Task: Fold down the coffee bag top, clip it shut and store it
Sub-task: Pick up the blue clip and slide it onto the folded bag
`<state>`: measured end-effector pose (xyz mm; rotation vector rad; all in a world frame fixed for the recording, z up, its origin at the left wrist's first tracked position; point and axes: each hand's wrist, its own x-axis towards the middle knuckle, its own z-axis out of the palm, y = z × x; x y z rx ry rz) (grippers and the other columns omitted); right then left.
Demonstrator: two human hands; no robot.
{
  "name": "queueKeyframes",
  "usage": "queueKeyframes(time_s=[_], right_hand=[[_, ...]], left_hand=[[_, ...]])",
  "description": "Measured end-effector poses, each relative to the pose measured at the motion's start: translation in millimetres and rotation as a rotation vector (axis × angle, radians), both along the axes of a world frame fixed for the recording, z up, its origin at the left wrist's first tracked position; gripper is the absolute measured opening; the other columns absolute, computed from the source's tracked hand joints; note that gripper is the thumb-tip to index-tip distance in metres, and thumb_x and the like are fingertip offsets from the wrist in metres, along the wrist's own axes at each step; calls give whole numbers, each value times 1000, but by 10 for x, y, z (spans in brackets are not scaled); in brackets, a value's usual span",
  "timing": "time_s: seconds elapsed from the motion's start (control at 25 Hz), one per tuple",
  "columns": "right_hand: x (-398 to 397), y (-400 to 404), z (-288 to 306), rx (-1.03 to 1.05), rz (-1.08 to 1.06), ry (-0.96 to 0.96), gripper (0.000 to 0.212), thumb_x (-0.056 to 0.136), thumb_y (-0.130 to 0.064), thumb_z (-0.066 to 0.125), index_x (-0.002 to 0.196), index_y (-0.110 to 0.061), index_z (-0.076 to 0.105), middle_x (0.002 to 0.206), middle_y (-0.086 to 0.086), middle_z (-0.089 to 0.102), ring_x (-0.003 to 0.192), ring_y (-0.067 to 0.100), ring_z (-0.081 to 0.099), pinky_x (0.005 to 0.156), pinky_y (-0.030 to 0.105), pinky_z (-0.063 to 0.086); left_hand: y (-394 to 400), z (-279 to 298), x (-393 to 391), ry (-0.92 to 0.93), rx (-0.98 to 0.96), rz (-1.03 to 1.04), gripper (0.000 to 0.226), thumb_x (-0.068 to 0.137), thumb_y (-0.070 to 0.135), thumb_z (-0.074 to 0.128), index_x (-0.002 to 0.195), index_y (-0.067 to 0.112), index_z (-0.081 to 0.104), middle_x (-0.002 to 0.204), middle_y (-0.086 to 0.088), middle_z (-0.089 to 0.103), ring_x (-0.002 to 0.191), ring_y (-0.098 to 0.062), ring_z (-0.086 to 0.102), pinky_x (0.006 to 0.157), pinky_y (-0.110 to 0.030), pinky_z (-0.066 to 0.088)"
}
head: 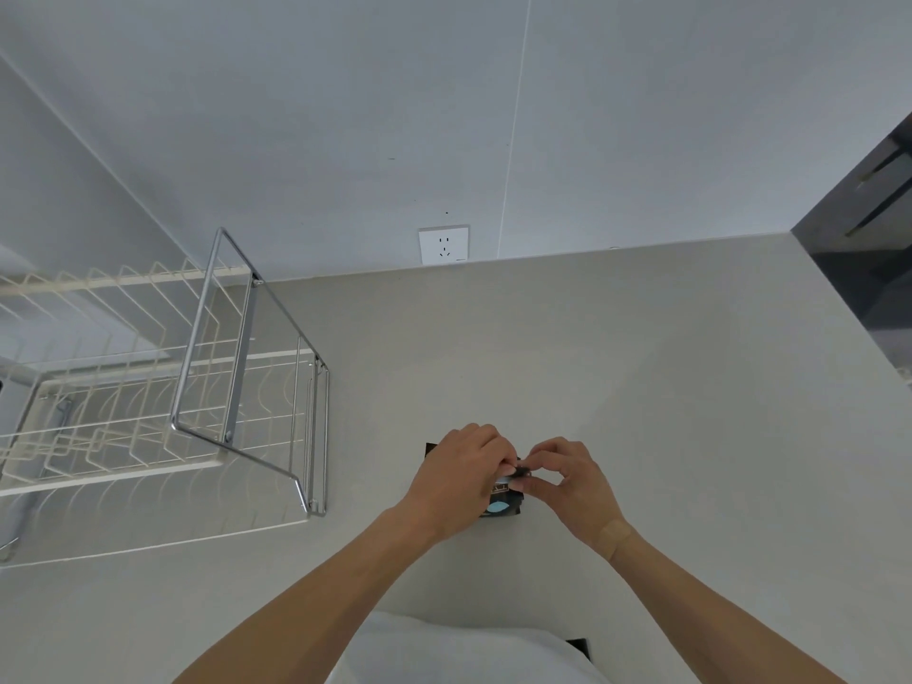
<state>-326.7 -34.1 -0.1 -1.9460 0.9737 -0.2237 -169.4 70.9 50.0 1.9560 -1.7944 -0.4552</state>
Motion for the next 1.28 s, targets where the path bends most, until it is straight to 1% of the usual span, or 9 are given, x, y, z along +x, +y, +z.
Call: queueKeyframes(time_s=[0.12, 0.24, 0.36, 0.56, 0.68, 0.84, 1.04, 1.16, 1.28], right_hand=[[22, -13, 107, -44, 42, 38, 21, 74, -42, 77, 95, -44, 71, 104, -23, 61, 106, 1, 47, 84, 13, 36], [142, 46, 265, -199, 117, -7, 32, 75, -44, 74, 106, -42, 70, 110, -23, 61, 106, 2, 46, 88, 19, 40], [383, 121, 413, -384, 253, -12, 24, 79, -39, 73, 102, -34, 74, 100, -14, 68, 96, 12, 53, 80, 27, 43], [742, 269, 511, -441, 413, 49, 18, 86, -41, 65, 101, -35, 73, 95, -11, 68, 87, 13, 61, 69, 31, 50], [770, 299, 491, -416, 361, 25, 12, 83, -39, 68, 92, -35, 75, 88, -14, 70, 82, 9, 62, 65, 30, 53], [736, 314, 476, -354, 335, 24, 7, 80, -38, 71, 83, -33, 75, 81, -17, 68, 76, 5, 61, 64, 27, 50], [765, 277, 514, -157, 273, 1, 4, 78, -28, 73, 75, -29, 74, 76, -16, 68, 74, 6, 62, 66, 31, 50], [735, 247, 535, -110, 274, -9, 7, 78, -26, 73, 73, -29, 73, 75, -16, 68, 73, 5, 62, 65, 32, 50], [711, 235, 553, -63, 318, -12, 8, 78, -25, 72, 73, -31, 72, 78, -17, 68, 73, 6, 62, 65, 33, 50]], left_hand=[[30, 62, 105, 15, -50, 52, 16, 93, 32, 60, 103, 21, 65, 101, 4, 65, 91, -16, 56, 80, -29, 43], [358, 11, 402, 229, 15, 293, 28, 86, 38, 67, 113, 34, 62, 115, 12, 61, 102, -7, 54, 87, -24, 41], [712, -67, 566, 496, 92, 441, 26, 83, 24, 75, 106, 31, 68, 107, 12, 66, 94, -5, 61, 82, -22, 44], [754, -164, 486, 608, 24, 545, 16, 81, 12, 76, 96, 19, 73, 91, 3, 73, 77, -7, 67, 72, -23, 51], [727, -187, 459, 673, 10, 591, 16, 79, 21, 79, 92, 28, 74, 89, 6, 73, 77, -6, 68, 70, -22, 52], [718, -201, 428, 667, -21, 546, 17, 81, 27, 76, 92, 41, 73, 89, 12, 70, 78, -5, 66, 72, -23, 51], [707, -210, 445, 473, -41, 497, 12, 83, 34, 73, 94, 38, 71, 89, 22, 65, 88, -1, 62, 77, -24, 49], [710, -246, 468, 330, -35, 456, 11, 86, 33, 70, 96, 31, 71, 93, 18, 66, 87, -5, 60, 77, -30, 49], [765, -309, 461, 364, -5, 483, 11, 87, 32, 69, 98, 30, 71, 95, 17, 66, 89, -8, 60, 77, -33, 50]])
